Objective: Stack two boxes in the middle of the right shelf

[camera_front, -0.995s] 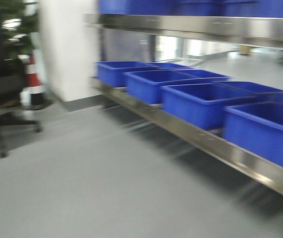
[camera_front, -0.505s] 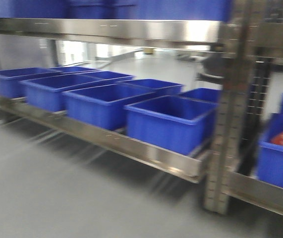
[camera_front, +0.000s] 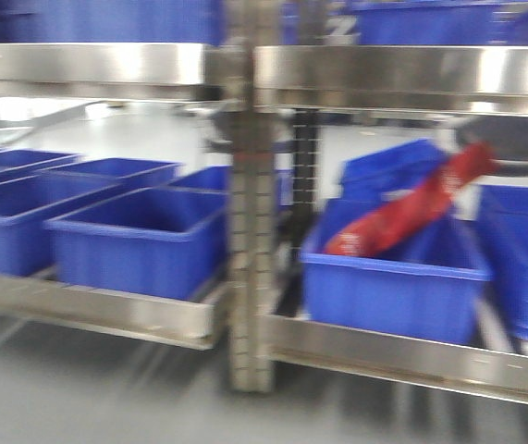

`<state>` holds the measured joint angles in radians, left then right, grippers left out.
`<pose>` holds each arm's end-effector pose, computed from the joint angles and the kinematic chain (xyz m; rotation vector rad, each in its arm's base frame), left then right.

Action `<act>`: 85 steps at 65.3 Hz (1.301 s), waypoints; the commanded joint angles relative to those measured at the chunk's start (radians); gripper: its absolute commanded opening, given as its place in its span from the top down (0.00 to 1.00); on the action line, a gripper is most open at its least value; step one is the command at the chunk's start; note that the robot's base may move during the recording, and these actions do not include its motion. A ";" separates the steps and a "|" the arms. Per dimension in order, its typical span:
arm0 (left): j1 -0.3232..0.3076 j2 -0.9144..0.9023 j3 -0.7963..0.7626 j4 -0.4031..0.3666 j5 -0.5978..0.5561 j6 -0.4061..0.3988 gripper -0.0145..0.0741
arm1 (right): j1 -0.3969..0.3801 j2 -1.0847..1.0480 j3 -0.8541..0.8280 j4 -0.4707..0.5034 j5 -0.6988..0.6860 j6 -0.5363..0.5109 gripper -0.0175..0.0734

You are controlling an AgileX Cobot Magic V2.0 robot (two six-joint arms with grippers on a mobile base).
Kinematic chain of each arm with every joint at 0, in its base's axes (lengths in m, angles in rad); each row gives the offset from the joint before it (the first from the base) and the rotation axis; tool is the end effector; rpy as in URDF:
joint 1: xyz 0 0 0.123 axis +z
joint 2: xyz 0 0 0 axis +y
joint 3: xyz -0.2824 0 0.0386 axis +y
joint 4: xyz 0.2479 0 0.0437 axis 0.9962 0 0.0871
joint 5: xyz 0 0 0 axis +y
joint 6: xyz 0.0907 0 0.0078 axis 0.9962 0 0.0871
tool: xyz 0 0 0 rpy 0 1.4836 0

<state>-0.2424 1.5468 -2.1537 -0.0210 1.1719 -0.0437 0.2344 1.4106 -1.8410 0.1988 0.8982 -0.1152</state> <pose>0.2823 -0.0716 0.5416 0.2075 2.0440 -0.2029 0.2729 0.0796 0.5184 -0.3212 1.9231 0.3123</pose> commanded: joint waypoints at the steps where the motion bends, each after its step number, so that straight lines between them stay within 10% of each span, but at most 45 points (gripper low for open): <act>1: 0.008 -0.014 -0.013 0.032 -0.018 0.007 0.96 | -0.013 -0.013 -0.011 -0.051 -0.078 -0.006 0.98; 85: 0.008 -0.014 -0.013 0.032 -0.018 0.007 0.96 | -0.013 -0.013 -0.011 -0.049 -0.078 -0.006 0.98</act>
<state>-0.2424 1.5468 -2.1537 -0.0210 1.1719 -0.0437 0.2344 1.4106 -1.8410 0.1988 0.8982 -0.1152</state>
